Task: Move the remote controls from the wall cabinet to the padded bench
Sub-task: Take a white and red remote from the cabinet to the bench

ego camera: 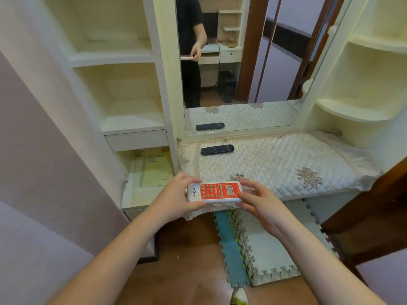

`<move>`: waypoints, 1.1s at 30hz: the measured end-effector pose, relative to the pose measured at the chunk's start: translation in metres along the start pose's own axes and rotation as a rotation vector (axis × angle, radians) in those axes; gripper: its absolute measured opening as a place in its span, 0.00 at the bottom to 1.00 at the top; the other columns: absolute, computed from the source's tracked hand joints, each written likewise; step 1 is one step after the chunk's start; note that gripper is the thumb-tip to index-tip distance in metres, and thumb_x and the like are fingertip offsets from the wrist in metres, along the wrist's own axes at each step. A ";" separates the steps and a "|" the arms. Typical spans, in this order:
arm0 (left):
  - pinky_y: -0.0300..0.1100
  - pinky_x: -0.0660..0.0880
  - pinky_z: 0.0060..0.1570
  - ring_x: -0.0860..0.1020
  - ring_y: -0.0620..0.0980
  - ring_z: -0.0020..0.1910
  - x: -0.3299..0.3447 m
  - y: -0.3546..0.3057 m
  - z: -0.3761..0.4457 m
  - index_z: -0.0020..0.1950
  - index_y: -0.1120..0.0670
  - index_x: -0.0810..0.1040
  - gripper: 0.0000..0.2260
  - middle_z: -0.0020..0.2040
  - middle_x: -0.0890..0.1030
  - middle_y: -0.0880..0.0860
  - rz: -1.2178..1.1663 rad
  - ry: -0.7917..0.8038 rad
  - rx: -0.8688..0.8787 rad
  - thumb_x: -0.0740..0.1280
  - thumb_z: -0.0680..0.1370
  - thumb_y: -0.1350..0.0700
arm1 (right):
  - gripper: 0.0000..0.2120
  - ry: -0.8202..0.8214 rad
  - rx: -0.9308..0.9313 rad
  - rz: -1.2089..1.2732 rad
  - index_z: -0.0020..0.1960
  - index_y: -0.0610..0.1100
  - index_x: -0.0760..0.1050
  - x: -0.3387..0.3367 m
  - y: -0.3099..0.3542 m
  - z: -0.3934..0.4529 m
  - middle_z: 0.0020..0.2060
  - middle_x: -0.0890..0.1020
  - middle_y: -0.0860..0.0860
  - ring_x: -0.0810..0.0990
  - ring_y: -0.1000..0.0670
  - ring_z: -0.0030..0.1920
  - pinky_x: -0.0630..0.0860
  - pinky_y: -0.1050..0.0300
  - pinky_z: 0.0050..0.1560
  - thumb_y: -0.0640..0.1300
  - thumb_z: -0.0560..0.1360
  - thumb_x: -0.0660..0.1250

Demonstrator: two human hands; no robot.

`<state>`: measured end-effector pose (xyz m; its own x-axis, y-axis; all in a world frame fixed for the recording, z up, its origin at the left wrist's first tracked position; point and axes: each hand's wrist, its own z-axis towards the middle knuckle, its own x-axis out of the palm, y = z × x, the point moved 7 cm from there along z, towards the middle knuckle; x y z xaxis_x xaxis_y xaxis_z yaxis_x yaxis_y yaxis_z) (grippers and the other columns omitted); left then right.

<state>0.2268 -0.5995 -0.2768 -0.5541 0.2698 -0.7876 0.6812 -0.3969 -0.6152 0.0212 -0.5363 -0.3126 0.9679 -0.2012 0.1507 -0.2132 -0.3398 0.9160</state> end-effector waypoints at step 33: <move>0.41 0.71 0.60 0.74 0.48 0.59 0.118 0.140 0.205 0.70 0.50 0.71 0.31 0.61 0.72 0.49 -0.071 0.079 -0.314 0.76 0.68 0.51 | 0.14 0.003 0.249 -0.152 0.61 0.42 0.74 -0.045 -0.047 0.285 0.52 0.80 0.40 0.81 0.43 0.53 0.79 0.53 0.54 0.32 0.76 0.63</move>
<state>0.1584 -0.8033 -0.4480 -0.5752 0.3595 -0.7348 0.7629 -0.0882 -0.6404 -0.0506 -0.7731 -0.4689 0.9916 -0.1278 0.0206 -0.0917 -0.5810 0.8087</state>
